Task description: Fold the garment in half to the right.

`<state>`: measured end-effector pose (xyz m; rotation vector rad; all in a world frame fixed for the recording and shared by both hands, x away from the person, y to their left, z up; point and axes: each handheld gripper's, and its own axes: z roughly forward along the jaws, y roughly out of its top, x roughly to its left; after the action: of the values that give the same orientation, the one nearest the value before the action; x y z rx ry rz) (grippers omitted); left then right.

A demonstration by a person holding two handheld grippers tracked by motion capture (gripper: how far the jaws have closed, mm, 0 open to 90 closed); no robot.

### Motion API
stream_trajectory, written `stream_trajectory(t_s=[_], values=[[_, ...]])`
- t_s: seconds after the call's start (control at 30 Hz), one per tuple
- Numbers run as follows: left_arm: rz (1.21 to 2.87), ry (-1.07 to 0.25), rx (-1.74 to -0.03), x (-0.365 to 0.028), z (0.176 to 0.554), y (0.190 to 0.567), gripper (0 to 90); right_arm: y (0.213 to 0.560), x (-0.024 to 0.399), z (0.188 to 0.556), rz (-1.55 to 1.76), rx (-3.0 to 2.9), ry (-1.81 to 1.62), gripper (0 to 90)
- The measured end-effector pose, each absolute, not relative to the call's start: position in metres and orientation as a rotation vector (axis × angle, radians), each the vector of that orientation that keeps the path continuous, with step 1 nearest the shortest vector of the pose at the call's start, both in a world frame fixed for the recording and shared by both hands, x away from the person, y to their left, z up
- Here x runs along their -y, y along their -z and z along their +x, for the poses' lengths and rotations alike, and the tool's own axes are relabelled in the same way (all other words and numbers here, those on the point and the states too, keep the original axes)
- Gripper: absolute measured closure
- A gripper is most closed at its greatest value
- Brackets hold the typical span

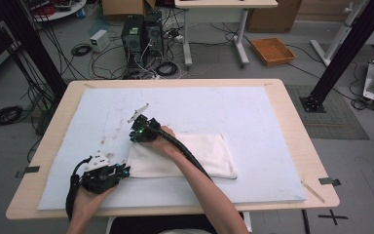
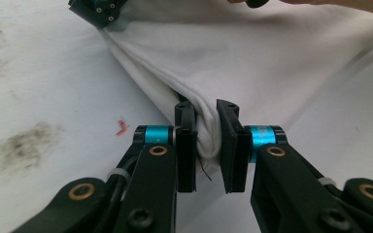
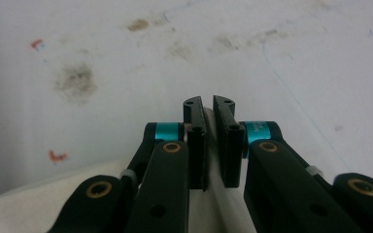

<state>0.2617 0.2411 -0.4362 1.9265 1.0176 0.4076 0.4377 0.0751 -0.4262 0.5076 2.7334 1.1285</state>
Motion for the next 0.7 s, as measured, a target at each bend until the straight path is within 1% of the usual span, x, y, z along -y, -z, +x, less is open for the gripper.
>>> stream_trajectory(t_s=[0.43,0.57,0.7], values=[[1.878,-0.477,-1.057,-0.278,0.242,0.418,78.9,0.411,-0.114,0.431,0.434,-2.751,-1.242,85.1],[1.87,-0.492,-1.046,-0.279,0.238,0.414,78.9,0.403,-0.12,0.428,0.397,-2.743,-1.255,85.1],[1.855,-0.485,-1.011,-0.272,0.237,0.409,79.0,0.397,-0.116,0.426,0.374,-2.739,-1.259,85.1]])
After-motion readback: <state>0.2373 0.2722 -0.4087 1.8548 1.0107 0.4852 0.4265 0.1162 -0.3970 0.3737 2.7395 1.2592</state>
